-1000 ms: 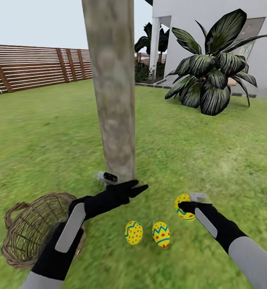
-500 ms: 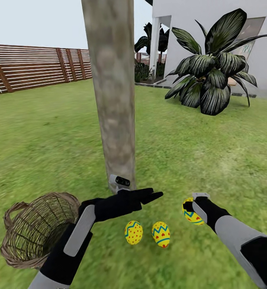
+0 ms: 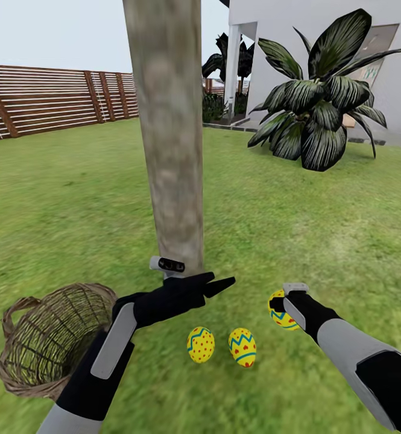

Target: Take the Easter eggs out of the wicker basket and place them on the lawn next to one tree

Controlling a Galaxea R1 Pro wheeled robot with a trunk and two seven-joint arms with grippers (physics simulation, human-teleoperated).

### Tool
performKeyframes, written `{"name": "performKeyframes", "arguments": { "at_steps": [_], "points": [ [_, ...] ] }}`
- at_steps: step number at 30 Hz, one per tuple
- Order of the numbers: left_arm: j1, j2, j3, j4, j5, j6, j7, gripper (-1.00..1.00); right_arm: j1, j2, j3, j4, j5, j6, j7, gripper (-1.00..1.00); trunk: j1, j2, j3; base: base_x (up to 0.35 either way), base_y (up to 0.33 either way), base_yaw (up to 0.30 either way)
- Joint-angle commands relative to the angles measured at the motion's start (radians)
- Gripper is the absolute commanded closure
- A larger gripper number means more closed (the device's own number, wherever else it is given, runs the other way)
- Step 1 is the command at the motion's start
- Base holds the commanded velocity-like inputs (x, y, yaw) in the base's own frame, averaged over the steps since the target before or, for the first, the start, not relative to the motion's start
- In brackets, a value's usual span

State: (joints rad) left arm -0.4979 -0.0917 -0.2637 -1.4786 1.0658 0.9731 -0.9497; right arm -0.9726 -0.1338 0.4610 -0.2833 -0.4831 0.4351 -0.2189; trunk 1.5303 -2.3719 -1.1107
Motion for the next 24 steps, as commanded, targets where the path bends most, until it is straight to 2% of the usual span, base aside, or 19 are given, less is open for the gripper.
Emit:
{"name": "performKeyframes", "arguments": {
  "at_steps": [1, 7, 14, 15, 17, 19, 24],
  "points": [
    [-0.001, 0.0, 0.0, 0.001, 0.001, 0.004, -0.002, -1.0, 0.0, -0.001, 0.008, -0.002, -0.01, 0.006, -0.008, 1.0, 0.004, -0.008, -0.004, 0.0, 0.0, 0.0],
    [-0.001, -0.001, 0.0, 0.001, 0.0, 0.004, 0.0, -1.0, 0.0, -0.001, 0.008, -0.002, -0.009, 0.006, -0.007, 1.0, 0.027, -0.05, -0.023, 0.0, 0.0, 0.0],
    [0.0, 0.0, 0.003, 0.001, 0.008, -0.004, -0.012, -1.0, 0.0, 0.002, 0.009, -0.003, -0.014, 0.016, -0.004, 1.0, 0.027, -0.05, -0.023, 0.0, 0.0, 0.0],
    [-0.001, -0.001, 0.001, 0.002, 0.008, -0.033, -0.012, -1.0, 0.0, 0.002, 0.008, -0.004, -0.015, 0.029, 0.006, 1.0, 0.027, -0.05, -0.023, 0.066, -0.086, 0.0],
    [0.0, -0.002, -0.002, 0.003, 0.008, -0.08, -0.012, -1.0, 0.0, -0.003, 0.006, -0.003, -0.015, 0.079, 0.071, 1.0, 0.027, -0.05, -0.023, 0.172, -0.202, 0.0],
    [0.0, -0.002, -0.008, 0.004, 0.008, -0.089, -0.012, -1.0, 0.0, -0.006, 0.003, 0.0, -0.017, 0.097, 0.098, 1.0, 0.027, -0.05, -0.023, 0.211, -0.246, 0.0],
    [0.0, -0.002, -0.024, 0.007, 0.008, -0.092, -0.012, -1.0, 0.0, -0.006, 0.003, 0.0, -0.016, 0.102, 0.106, 1.0, 0.027, -0.05, -0.023, 0.173, -0.199, 0.0]
  ]
}}
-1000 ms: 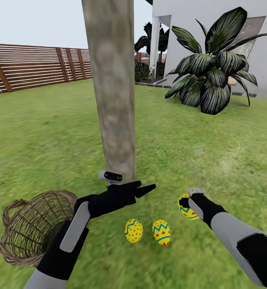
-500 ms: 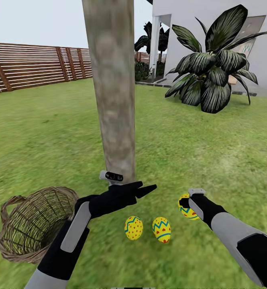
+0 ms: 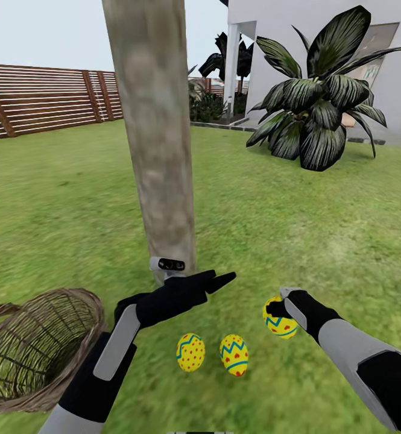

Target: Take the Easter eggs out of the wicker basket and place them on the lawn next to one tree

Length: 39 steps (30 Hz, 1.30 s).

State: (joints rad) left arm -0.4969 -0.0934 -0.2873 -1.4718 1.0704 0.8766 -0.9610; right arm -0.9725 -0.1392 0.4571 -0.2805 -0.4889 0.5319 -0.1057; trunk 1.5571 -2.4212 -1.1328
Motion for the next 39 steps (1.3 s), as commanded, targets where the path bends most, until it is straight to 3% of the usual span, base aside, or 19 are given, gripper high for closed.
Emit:
{"name": "performKeyframes", "arguments": {
  "at_steps": [1, 6, 18, 29, 34, 39],
  "points": [
    [0.0, 0.0, -0.001, 0.0, 0.003, 0.004, -0.001, -1.0, 0.0, 0.0, 0.007, -0.003, -0.01, 0.005, -0.008, 1.0, 0.0, 0.0, -0.001, 0.03, -0.035, 0.0],
    [0.0, 0.0, -0.004, -0.001, 0.003, 0.005, 0.0, -1.0, 0.0, 0.001, 0.008, -0.003, -0.008, 0.004, -0.008, 1.0, 0.0, 0.0, -0.001, 0.005, -0.079, 0.037],
    [0.0, 0.0, -0.004, -0.001, 0.003, 0.005, 0.0, -1.0, 0.0, 0.001, 0.009, -0.002, -0.006, 0.003, -0.009, 1.0, 0.0, 0.0, -0.001, -0.004, -0.286, 0.279],
    [0.0, 0.0, -0.003, 0.0, 0.003, 0.005, -0.001, -1.0, 0.0, 0.001, 0.006, 0.001, -0.009, 0.0, -0.013, 1.0, 0.0, 0.0, -0.001, -0.178, 0.018, 0.087],
    [0.0, 0.0, -0.003, -0.001, 0.003, 0.005, 0.0, -1.0, 0.0, 0.003, 0.005, 0.008, -0.009, -0.007, -0.02, 1.0, 0.019, -0.035, -0.016, -0.001, 0.0, 0.0],
    [0.0, 0.003, -0.007, -0.002, 0.003, 0.005, -0.001, -1.0, 0.001, 0.005, 0.012, -0.005, -0.005, -0.062, -0.015, 1.0, 0.038, -0.07, -0.032, 0.0, 0.0, 0.0]
  ]
}}
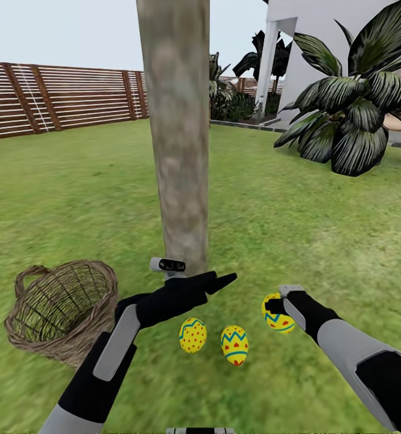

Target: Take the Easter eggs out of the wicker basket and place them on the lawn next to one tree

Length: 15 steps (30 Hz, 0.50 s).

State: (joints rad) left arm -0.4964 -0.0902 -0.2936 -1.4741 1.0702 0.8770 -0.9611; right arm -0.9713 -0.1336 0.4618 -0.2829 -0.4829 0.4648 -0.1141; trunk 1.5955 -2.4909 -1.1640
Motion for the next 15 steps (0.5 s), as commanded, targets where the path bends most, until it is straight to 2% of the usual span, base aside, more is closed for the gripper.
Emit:
{"name": "performKeyframes", "arguments": {
  "at_steps": [1, 2, 3, 5, 15],
  "points": [
    [-0.001, 0.004, 0.004, 0.0, 0.004, 0.005, -0.001, -1.0, 0.0, -0.002, 0.006, -0.004, -0.011, 0.001, -0.004, 1.0, 0.004, -0.008, -0.004, 0.0, 0.0, 0.0],
    [-0.001, 0.01, 0.02, -0.001, 0.005, 0.005, -0.002, -1.0, 0.0, -0.002, 0.006, -0.004, -0.011, -0.001, -0.002, 1.0, 0.005, -0.009, -0.008, 0.0, 0.0, 0.0],
    [-0.001, 0.016, 0.05, -0.001, 0.005, 0.005, -0.002, -1.0, 0.0, -0.002, 0.006, -0.004, -0.011, -0.001, -0.001, 1.0, 0.005, -0.01, -0.012, 0.0, 0.0, 0.0],
    [-0.001, 0.018, 0.072, 0.0, 0.005, 0.005, -0.002, -1.0, 0.0, -0.003, 0.004, -0.005, -0.011, -0.002, -0.001, 1.0, 0.006, -0.01, -0.019, 0.0, 0.0, 0.0],
    [-0.001, 0.018, 0.074, -0.001, 0.005, 0.005, -0.002, -1.0, 0.0, -0.003, 0.006, -0.002, -0.012, -0.002, -0.01, 1.0, 0.011, -0.012, -0.058, 0.0, 0.0, 0.0]
  ]
}}
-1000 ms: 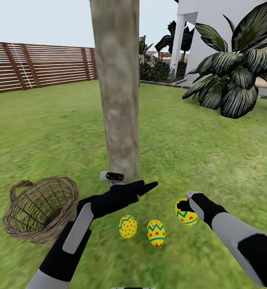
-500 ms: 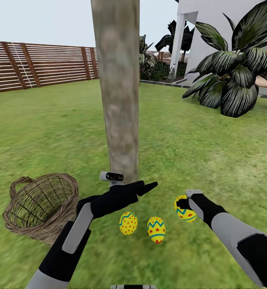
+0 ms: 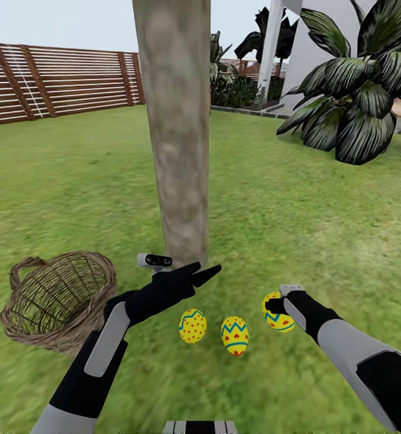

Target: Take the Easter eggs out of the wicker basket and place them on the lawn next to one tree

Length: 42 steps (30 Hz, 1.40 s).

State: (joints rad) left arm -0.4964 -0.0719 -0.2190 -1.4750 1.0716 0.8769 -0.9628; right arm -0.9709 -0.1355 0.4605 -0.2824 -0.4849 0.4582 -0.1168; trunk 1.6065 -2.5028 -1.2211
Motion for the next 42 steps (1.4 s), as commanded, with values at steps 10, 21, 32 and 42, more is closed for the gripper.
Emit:
{"name": "performKeyframes", "arguments": {
  "at_steps": [10, 21, 32, 42],
  "points": [
    [-0.001, -0.001, -0.004, 0.002, 0.004, 0.005, 0.002, -1.0, -0.003, 0.026, 0.008, 0.012, -0.013, 0.008, -0.024, 1.0, 0.004, -0.003, -0.04, 0.0, 0.0, 0.0],
    [-0.001, -0.002, -0.007, 0.002, 0.004, 0.005, 0.001, -1.0, -0.041, 0.093, 0.008, 0.048, -0.009, -0.127, -0.181, 1.0, 0.009, -0.005, -0.082, 0.0, 0.0, 0.0],
    [-0.001, -0.002, -0.007, 0.002, 0.004, 0.005, 0.002, -1.0, -0.04, 0.091, 0.0, 0.069, -0.016, -0.175, -0.182, 1.0, 0.014, -0.008, -0.125, 0.0, 0.0, 0.0],
    [-0.001, -0.003, -0.008, 0.002, 0.004, 0.005, 0.003, -1.0, -0.04, 0.091, -0.002, 0.077, -0.018, -0.174, -0.181, 1.0, 0.019, -0.01, -0.163, 0.0, 0.0, 0.0]
  ]
}}
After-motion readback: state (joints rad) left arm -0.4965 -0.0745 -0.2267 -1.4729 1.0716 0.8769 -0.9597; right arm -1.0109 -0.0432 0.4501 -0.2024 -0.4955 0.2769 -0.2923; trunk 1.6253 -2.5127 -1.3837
